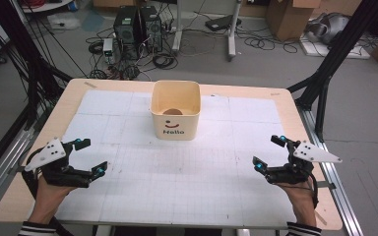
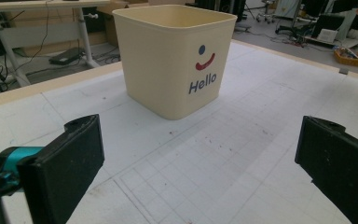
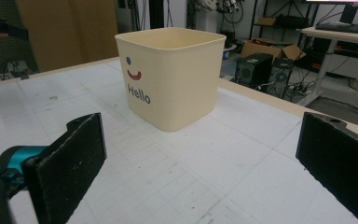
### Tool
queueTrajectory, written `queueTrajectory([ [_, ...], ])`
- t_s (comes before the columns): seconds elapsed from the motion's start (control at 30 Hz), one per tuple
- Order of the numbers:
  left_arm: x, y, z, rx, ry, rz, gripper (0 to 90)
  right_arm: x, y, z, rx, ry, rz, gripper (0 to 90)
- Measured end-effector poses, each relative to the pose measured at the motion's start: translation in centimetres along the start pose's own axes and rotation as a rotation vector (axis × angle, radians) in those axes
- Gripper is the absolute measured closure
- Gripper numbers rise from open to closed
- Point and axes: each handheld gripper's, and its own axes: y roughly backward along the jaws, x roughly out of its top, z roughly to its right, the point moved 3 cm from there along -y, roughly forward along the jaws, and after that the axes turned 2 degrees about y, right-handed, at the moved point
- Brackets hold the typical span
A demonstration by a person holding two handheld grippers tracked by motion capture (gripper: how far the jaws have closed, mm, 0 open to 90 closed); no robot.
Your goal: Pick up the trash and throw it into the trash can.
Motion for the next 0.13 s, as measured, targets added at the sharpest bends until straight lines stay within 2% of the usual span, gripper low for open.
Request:
queueTrajectory([
  [0.13,0.09,0.07,-0.03,0.003,-0.002,0.011,1.7,0.05,0.04,0.01,0.000,0.002,0.000,0.4],
])
